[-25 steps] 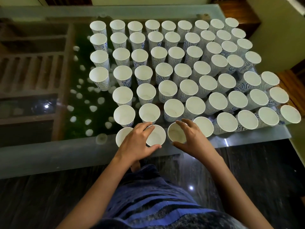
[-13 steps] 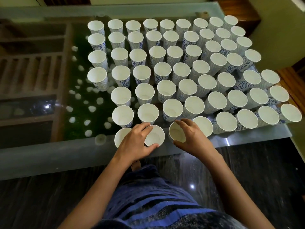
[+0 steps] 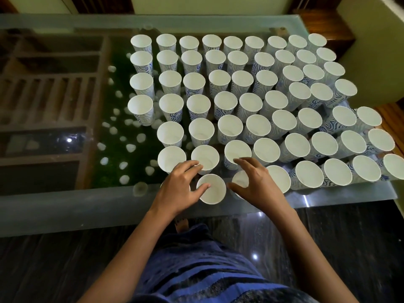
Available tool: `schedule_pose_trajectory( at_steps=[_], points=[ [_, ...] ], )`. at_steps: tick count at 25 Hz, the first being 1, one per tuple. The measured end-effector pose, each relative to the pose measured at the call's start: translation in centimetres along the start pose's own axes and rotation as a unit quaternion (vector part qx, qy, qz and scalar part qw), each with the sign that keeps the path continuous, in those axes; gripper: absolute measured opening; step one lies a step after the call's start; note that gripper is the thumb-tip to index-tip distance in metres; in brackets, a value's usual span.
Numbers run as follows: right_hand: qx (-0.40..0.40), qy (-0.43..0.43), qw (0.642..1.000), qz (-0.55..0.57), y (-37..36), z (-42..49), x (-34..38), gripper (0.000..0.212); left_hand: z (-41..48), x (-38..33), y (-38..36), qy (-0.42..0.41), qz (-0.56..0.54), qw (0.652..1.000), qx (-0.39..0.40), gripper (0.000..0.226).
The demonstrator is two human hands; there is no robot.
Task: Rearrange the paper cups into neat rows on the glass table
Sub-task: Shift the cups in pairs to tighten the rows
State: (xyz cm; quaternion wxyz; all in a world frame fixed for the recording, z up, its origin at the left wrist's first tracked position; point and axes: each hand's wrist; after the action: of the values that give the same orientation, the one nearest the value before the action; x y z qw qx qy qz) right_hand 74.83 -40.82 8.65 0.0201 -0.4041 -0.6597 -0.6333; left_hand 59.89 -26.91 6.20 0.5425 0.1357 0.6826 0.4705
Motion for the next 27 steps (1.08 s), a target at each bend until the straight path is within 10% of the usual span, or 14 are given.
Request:
schedule_pose_trajectory(
  at_steps=[27],
  points=[
    [0.045,0.009,0.997,-0.060,-3.6,26.5,11.9,0.064,16.1,17.8,11.0,0.136,0.032,0.990,0.009,0.072]
  ],
)
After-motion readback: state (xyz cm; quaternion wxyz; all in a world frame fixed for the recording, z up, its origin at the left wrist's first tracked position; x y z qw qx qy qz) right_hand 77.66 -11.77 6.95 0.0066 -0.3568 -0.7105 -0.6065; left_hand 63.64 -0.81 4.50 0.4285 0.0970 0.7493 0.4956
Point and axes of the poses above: each hand's wrist, its own z-axis towards the middle knuckle, its own y-axis out of the back of the hand, x = y × z, and after that the axes turned 5 degrees about x, right-handed
